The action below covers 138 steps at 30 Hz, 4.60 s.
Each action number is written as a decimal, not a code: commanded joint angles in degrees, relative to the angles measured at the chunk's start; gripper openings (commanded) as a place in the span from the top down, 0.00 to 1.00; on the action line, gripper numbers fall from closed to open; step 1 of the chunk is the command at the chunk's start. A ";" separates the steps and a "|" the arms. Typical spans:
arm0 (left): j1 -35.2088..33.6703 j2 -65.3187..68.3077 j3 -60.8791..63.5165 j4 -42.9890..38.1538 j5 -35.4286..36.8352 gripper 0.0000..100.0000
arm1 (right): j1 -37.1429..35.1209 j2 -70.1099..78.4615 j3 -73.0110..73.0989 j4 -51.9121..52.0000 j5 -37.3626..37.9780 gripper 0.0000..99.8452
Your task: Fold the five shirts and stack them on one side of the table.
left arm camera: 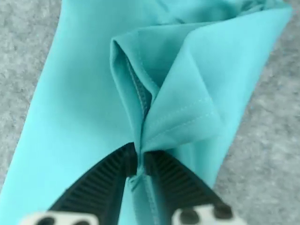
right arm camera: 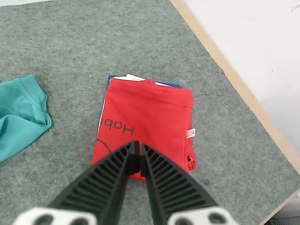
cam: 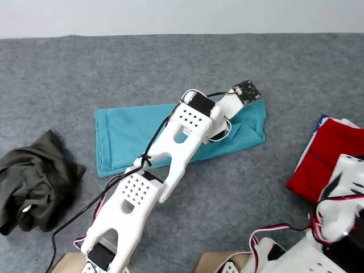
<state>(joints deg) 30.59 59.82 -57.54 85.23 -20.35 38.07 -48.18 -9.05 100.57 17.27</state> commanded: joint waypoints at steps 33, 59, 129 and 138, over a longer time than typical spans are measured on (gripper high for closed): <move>1.41 -11.69 0.75 15.30 2.02 0.89 | 0.31 0.13 0.18 1.19 0.44 0.99; 2.46 -7.74 -8.84 13.63 2.11 0.95 | 0.31 0.57 0.18 1.01 0.35 0.99; -46.15 -26.02 32.66 10.90 6.77 0.80 | -4.09 0.13 5.71 1.10 0.00 0.99; -44.66 -20.57 32.57 6.42 6.77 0.80 | -4.09 0.13 5.71 1.01 0.00 0.99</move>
<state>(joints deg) -14.95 38.99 -24.92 93.85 -12.97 34.64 -47.30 -3.34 100.57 17.27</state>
